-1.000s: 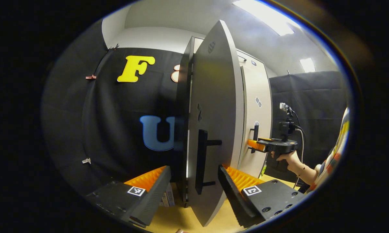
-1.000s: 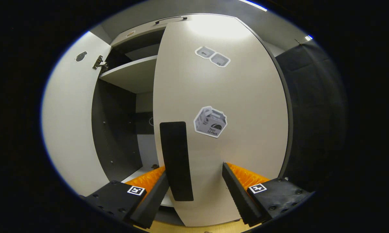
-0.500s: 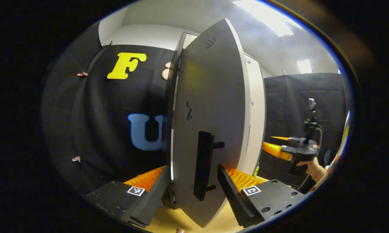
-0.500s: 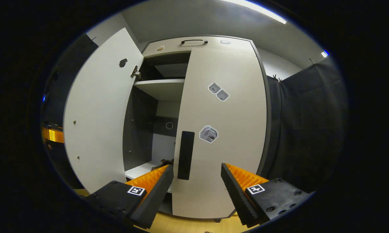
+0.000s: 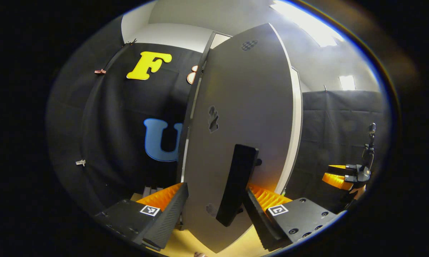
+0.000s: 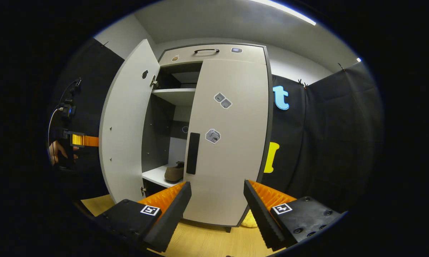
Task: Grab one shoe with the right hand and put it into the shoe cabinet, grab the other shoe with the left hand and put it into the shoe cabinet; then close the right door with the right hand and the left door with the left hand.
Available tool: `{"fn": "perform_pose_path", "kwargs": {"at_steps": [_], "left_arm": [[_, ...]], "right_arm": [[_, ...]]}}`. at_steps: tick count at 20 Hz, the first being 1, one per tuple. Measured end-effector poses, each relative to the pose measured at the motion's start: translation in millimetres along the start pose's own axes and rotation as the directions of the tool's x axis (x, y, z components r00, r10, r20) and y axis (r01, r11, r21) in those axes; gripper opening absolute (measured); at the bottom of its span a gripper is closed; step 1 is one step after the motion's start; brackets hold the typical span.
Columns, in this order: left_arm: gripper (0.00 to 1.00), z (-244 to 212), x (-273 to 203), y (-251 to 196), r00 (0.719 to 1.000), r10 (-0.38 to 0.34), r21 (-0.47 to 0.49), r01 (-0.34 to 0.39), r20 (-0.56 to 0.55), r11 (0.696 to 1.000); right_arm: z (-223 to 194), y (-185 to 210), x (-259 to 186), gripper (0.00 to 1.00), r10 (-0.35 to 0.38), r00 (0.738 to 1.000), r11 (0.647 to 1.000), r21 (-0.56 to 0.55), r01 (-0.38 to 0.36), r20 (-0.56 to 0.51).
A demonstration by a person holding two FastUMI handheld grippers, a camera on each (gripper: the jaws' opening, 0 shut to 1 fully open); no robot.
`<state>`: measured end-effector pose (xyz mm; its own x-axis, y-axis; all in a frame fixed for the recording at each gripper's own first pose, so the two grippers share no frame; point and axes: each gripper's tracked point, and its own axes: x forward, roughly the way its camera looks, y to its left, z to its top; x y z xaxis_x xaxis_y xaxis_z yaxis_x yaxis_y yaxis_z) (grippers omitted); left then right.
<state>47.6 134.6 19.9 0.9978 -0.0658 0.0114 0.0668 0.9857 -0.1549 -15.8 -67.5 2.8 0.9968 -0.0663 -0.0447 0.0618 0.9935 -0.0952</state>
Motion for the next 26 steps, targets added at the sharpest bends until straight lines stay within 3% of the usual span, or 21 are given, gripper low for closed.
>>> {"fn": "perform_pose_path", "kwargs": {"at_steps": [2,6,11,16,26], "left_arm": [[0.95,-1,14,-20,1.000,-0.013,0.046,0.013,-0.002,0.999],[0.99,-3,53,-44,1.000,0.026,0.130,-0.027,0.011,0.991],[0.99,-8,97,-68,0.999,0.047,0.116,-0.049,0.021,0.992],[0.93,-13,133,-88,0.999,0.028,0.041,-0.028,0.018,0.999],[0.95,-11,189,-87,0.983,0.178,0.120,-0.183,0.052,0.976]], "right_arm": [[0,-12,-4,0.98,-0.008,1.000,1.000,0.021,0.008,-0.001],[0,-38,-18,0.98,-0.032,0.999,0.999,0.040,0.032,0.000],[2,-62,-33,0.98,-0.048,0.999,0.997,0.056,0.047,0.004],[0,-65,-39,0.98,-0.020,1.000,0.998,0.058,0.020,-0.001],[2,-66,-36,0.98,0.032,0.999,0.994,0.105,-0.032,0.004]]}}
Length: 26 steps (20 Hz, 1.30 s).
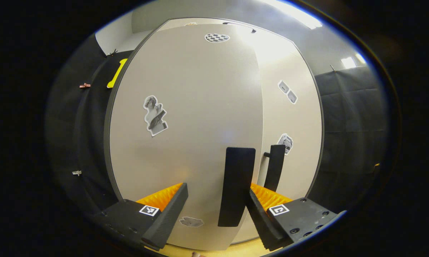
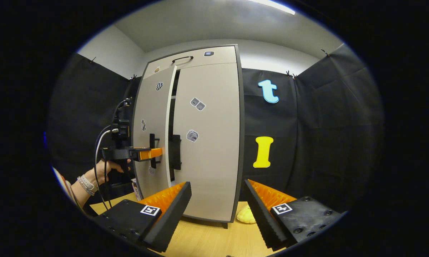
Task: Grab one shoe with the right hand and put it into the shoe cabinet, grab the other shoe with the left hand and put it into the shoe cabinet; then close the right door with the right hand and the left door with the left hand.
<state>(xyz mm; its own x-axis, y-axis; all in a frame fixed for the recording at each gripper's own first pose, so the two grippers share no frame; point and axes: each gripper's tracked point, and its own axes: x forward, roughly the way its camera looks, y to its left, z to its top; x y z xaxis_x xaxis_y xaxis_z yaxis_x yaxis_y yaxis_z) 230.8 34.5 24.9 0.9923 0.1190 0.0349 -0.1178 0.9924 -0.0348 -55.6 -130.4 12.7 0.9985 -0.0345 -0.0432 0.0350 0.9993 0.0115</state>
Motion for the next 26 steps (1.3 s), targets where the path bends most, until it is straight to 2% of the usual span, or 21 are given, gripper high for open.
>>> {"fn": "perform_pose_path", "kwargs": {"at_steps": [4,8,12,16,22,26], "left_arm": [[0.96,-2,12,0,0.997,0.080,0.009,-0.080,0.009,0.997],[0.95,-2,26,0,0.989,0.147,0.025,-0.148,0.025,0.989],[0.95,-3,25,0,0.986,0.162,0.040,-0.163,0.036,0.986],[0.95,-4,3,-3,0.993,0.118,-0.008,-0.118,0.028,0.993],[0.95,18,-97,0,0.998,0.009,0.001,-0.009,0.069,1.000],[0.95,27,-154,16,0.997,0.001,0.021,-0.002,0.074,1.000]], "right_arm": [[2,2,0,0.98,0.012,1.000,1.000,0.006,-0.012,0.003],[5,-5,-7,0.98,-0.008,1.000,1.000,0.021,0.008,0.005],[8,-7,-11,0.98,-0.014,1.000,0.999,0.039,0.015,-0.006],[11,9,-7,0.98,0.008,1.000,0.999,0.034,-0.007,-0.001],[7,60,11,0.98,0.085,0.996,0.996,0.032,-0.085,0.000],[3,89,24,0.98,0.116,0.993,0.993,0.023,-0.116,0.004]]}}
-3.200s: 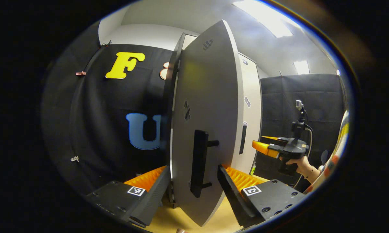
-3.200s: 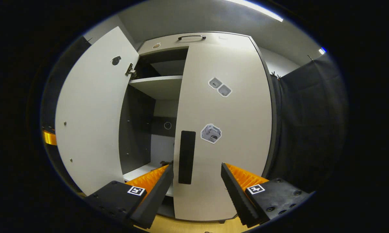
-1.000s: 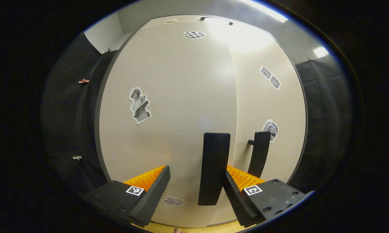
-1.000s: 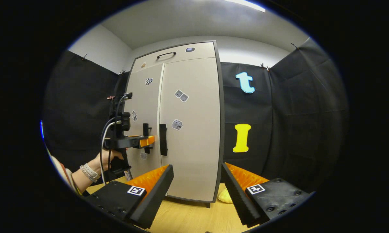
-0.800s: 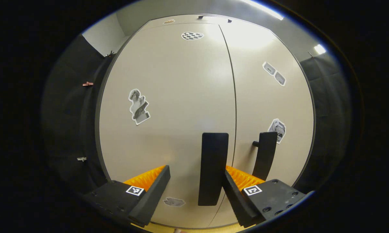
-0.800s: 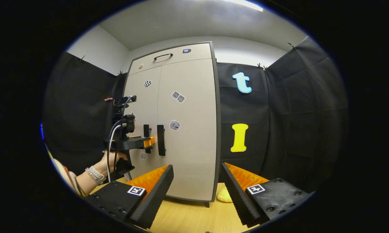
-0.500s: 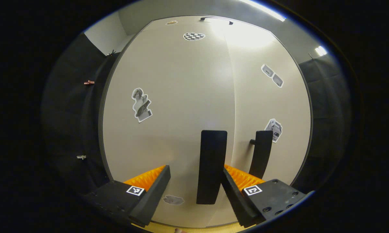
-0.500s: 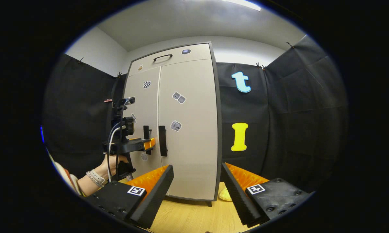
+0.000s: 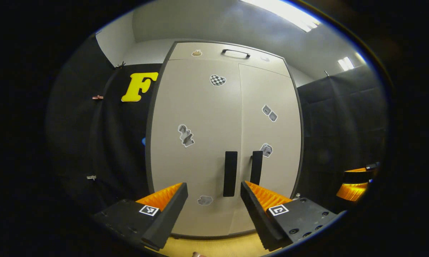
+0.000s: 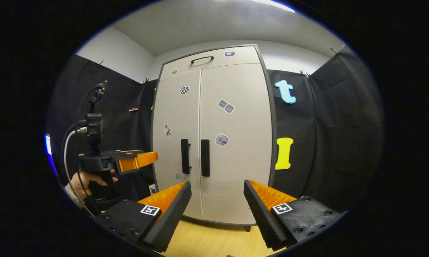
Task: Grab one shoe with the right hand and put it into the shoe cabinet, grab the other shoe with the left hand and put it into the shoe cabinet; then close the right door with the right hand and the left door with the left hand.
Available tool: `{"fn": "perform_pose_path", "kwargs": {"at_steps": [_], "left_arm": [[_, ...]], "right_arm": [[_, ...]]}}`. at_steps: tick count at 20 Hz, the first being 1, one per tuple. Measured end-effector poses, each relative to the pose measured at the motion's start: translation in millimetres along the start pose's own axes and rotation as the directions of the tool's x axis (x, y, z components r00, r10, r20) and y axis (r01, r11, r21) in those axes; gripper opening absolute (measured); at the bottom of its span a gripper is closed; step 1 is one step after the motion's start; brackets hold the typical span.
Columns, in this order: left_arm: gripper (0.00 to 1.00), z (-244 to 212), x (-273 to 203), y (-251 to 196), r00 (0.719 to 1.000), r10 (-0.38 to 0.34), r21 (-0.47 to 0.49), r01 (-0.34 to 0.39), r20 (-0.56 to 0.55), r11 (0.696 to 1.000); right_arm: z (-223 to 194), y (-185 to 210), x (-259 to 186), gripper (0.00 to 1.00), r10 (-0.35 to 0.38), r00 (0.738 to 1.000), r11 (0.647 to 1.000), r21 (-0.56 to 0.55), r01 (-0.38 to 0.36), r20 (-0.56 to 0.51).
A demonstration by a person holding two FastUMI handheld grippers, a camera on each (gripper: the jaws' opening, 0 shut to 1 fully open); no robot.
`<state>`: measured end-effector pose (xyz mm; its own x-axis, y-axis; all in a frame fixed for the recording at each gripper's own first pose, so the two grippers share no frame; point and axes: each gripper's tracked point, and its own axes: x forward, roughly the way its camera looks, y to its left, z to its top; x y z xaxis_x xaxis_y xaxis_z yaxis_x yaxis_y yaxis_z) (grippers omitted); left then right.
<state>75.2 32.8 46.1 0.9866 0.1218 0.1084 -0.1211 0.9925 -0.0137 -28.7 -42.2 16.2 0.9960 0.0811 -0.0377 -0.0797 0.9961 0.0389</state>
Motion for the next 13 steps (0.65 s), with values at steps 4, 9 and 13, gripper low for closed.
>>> {"fn": "perform_pose_path", "kwargs": {"at_steps": [4,9,13], "left_arm": [[0.95,0,-30,9,1.000,-0.008,0.029,0.009,-0.013,1.000],[0.95,-4,-35,7,0.998,-0.056,0.012,0.057,-0.025,0.998],[0.95,-7,-33,7,0.997,-0.070,0.011,0.070,-0.028,0.997]], "right_arm": [[-2,15,6,0.98,-0.004,1.000,1.000,-0.006,0.004,0.002],[-4,17,8,0.98,-0.034,0.999,0.999,-0.014,0.034,-0.001],[-7,13,7,0.98,-0.062,0.998,0.998,-0.027,0.062,-0.010]]}}
